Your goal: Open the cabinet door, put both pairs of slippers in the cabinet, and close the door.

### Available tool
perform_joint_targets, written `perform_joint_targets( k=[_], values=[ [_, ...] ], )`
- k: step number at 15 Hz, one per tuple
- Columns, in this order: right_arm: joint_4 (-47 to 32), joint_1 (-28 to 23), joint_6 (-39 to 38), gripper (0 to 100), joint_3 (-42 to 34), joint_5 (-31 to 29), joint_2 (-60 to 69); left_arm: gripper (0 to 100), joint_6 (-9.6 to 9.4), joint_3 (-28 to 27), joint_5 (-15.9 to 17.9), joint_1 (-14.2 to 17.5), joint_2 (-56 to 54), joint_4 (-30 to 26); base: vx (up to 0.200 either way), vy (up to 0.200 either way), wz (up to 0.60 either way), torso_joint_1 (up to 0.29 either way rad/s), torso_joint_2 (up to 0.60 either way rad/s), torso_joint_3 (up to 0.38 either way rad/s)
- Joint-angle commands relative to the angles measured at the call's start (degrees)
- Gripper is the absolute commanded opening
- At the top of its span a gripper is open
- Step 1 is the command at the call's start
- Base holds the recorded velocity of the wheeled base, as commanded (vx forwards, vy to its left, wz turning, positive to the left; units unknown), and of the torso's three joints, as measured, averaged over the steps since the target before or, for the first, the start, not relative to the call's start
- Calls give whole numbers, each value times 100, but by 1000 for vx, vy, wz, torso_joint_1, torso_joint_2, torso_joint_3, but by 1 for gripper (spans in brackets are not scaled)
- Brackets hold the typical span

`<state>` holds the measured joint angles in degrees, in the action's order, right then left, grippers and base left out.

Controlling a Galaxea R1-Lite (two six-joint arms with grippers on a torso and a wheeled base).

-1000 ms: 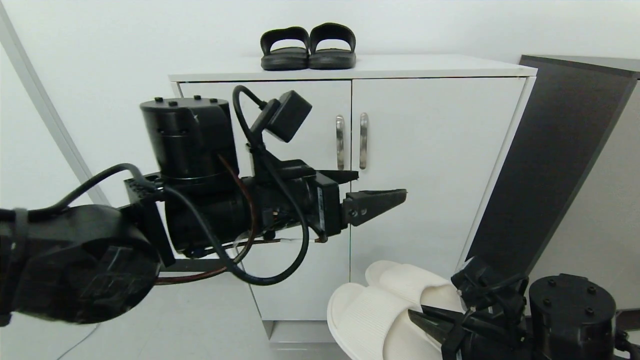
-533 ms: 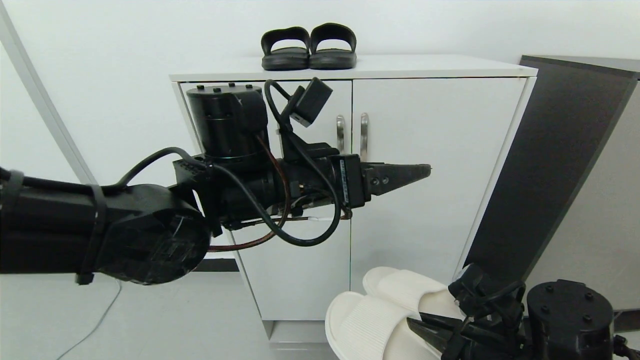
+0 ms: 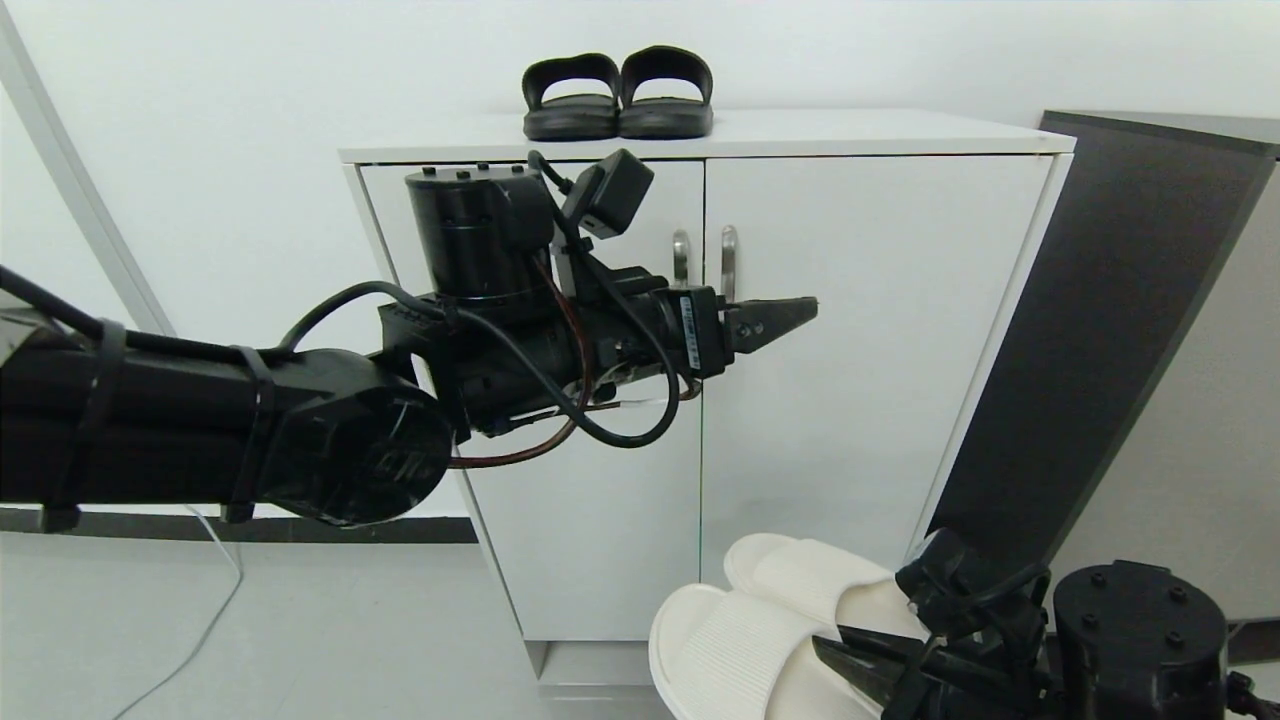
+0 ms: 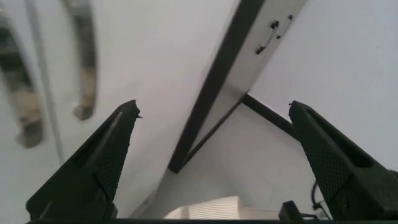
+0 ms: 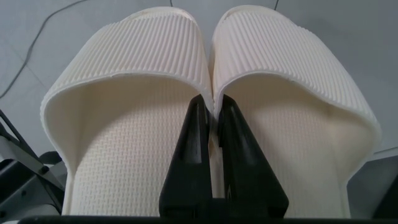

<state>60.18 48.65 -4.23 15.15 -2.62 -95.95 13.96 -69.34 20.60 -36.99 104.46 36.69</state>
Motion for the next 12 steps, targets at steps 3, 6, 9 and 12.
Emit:
perform_joint_targets(
  k=[3,6,9,12],
  values=[
    [11,-5,1,0,-12,-2,-2,100,19,-1,-171,121,48,31,0,0,0,0,0,0],
    [11,48,1,0,-12,-2,-11,100,10,-176,-338,174,233,48,0,0,0,0,0,0],
    [2,57,10,0,-21,-2,-11,100,10,-528,-381,192,444,13,0,0,0,0,0,0],
    [11,57,1,0,-21,-2,-2,100,19,-748,-364,183,690,13,0,0,0,0,0,0]
  ],
)
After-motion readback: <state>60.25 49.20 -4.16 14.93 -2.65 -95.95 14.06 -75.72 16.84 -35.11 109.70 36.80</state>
